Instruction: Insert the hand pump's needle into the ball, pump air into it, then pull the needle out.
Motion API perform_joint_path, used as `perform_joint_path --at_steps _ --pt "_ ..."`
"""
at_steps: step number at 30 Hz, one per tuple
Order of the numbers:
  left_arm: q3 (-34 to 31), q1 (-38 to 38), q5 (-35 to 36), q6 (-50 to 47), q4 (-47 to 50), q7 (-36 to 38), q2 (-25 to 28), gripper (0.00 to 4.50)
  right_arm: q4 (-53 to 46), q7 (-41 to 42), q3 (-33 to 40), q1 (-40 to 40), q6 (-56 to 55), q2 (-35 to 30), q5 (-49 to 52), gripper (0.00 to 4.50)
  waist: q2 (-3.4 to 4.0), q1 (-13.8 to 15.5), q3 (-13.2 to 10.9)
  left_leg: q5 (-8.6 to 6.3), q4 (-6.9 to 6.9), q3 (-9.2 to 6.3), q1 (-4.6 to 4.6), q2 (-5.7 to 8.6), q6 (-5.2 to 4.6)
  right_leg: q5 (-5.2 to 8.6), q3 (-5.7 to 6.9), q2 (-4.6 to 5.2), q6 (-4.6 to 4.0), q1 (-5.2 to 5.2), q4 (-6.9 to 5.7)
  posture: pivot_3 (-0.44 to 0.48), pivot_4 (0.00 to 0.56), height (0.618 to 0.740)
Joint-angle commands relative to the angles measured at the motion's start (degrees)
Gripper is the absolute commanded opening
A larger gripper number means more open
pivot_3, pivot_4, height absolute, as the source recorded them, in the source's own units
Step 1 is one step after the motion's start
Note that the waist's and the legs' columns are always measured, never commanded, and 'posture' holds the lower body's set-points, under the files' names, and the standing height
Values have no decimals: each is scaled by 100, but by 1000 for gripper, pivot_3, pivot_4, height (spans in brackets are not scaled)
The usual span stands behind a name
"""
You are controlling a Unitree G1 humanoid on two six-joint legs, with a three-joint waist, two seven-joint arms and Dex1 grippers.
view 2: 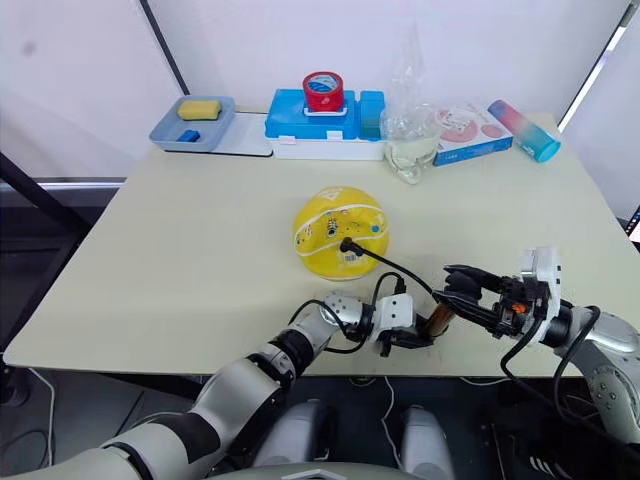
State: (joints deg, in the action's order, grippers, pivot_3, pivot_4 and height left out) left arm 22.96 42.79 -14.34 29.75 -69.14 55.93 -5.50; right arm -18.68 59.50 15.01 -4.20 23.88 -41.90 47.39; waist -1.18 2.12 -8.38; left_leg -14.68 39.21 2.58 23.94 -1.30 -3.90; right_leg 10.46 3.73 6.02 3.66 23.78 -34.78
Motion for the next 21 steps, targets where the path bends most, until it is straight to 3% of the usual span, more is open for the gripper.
perform_joint_path --at_steps 1,12,21 --pt "219 -204 -301 -102 -278 128 132 1144 -291 -110 823 327 368 -385 649 1922 6 3 -4 0 0 2 2 1 0 -1 -2 1 0 0 0 0 150 739" --pt "233 -209 -314 -48 -284 122 119 1143 -457 -754 2219 1013 1920 -1469 2691 1922 7 12 -13 0 -2 0 6 2 0 0 0 3 -1 2 2 0 150 739" --pt "246 -211 -337 -45 -314 116 128 1143 -583 -649 1943 716 2044 -1468 2242 1922 6 13 -12 0 -4 0 9 2 -1 0 0 3 -1 2 5 0 150 739"
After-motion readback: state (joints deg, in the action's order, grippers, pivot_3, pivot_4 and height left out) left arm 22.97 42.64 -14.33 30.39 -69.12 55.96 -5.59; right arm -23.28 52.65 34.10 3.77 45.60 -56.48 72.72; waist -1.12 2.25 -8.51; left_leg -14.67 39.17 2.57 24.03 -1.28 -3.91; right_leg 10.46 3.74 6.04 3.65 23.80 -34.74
